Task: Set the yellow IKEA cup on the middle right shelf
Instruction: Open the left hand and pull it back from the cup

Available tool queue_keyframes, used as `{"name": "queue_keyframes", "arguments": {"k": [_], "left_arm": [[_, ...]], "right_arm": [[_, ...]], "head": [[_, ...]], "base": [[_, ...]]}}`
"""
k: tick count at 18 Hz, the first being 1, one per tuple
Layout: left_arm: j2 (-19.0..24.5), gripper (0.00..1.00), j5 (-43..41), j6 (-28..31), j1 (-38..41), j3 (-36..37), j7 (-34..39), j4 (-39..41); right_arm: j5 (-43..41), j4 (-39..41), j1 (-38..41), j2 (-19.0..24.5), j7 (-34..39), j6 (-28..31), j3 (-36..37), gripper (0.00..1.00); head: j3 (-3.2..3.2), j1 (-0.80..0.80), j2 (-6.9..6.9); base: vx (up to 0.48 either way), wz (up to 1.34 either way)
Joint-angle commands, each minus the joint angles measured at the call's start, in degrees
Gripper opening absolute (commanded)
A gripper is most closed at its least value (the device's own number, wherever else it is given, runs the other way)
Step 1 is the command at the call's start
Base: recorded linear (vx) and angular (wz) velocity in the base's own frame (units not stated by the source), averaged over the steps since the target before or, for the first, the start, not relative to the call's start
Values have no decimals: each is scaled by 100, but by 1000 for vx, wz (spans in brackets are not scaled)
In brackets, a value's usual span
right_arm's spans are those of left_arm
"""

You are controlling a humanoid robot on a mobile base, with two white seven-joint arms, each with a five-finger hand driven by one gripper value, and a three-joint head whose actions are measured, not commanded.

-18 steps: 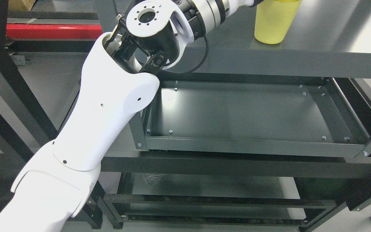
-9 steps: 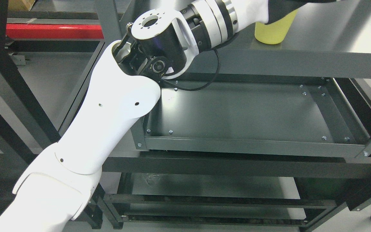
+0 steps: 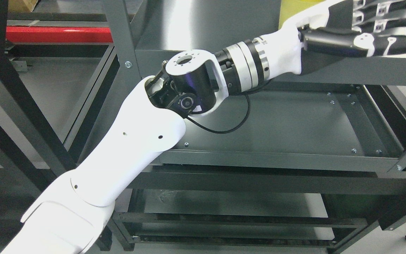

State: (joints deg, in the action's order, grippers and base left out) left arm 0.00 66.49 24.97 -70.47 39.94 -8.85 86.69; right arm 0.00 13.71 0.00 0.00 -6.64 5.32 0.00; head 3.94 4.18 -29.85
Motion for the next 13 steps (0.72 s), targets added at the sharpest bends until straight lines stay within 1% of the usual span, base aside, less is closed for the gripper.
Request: {"name": "queue_keyframes", "arguments": {"k": [1, 7, 10, 11, 13], "left_arm": [[100, 89, 145, -10, 578, 874, -3, 50], [100, 89, 154, -10, 719, 1340, -55, 32], [100, 88, 75, -10, 1104, 1543, -55, -11], [100, 88, -99, -10, 1341, 1560, -55, -107], [100, 91, -914, -28, 1763, 1508, -38, -362]], "right_arm": [[-141, 0, 79, -100, -4, 4, -97, 99], [-141, 0, 79, -100, -4, 4, -97, 99], [-141, 0, 79, -100, -4, 4, -97, 99], [-141, 0, 79, -100, -4, 4, -97, 99], [-141, 0, 79, -100, -4, 4, -97, 99]], "head": [[0, 0, 0], [0, 0, 0], [0, 0, 0], [0, 0, 0], [0, 0, 0]], "base": [[0, 0], [0, 0], [0, 0], [0, 0], [0, 0]]}}
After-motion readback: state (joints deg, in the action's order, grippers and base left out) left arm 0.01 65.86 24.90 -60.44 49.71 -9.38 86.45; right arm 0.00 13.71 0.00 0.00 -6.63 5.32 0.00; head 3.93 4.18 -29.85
